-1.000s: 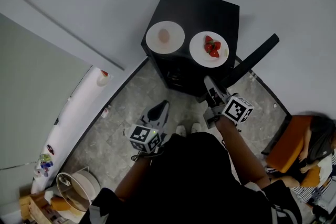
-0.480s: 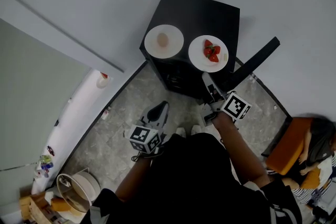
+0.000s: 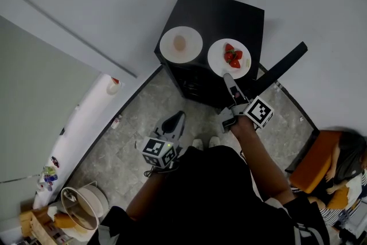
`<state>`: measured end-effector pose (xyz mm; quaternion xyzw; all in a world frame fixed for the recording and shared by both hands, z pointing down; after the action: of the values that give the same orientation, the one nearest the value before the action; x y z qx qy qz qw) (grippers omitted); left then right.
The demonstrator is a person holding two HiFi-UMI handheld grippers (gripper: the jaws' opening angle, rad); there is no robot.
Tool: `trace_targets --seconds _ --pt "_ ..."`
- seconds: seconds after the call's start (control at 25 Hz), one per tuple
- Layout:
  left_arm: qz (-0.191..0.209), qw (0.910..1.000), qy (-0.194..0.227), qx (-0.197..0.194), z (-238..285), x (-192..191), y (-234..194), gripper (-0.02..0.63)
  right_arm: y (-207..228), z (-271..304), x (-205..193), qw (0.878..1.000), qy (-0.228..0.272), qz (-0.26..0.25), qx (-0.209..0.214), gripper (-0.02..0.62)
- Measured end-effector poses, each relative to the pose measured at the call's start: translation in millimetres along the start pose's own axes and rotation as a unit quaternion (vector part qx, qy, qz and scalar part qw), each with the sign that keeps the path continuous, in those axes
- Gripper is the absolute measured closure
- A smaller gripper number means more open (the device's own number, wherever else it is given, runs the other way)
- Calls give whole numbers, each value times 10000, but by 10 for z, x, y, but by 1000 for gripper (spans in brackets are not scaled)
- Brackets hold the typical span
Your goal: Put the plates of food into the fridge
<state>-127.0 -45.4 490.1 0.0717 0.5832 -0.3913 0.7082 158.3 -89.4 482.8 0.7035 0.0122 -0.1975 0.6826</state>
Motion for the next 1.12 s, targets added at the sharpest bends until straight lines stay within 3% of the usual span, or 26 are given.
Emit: trace_targets --seconds 0.64,1.12 --pt "-4 10000 -7 23 14 9 30 568 77 17 -22 9916 55 1292 -45 548" --pt "64 9999 -87 -93 -80 -73 159 569 30 -236 -230 9911 -413 1252 195 549"
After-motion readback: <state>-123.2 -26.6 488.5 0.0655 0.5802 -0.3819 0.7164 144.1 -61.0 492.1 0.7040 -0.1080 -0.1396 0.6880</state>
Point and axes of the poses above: the fingertips, and each gripper's own axes: z forward along the fingers, y to its right, x out of its top, the point moved 10 cm from there along -z, backward along the fingers, and after that the axes turned 2 degrees about -x, right-handed, at the moved point
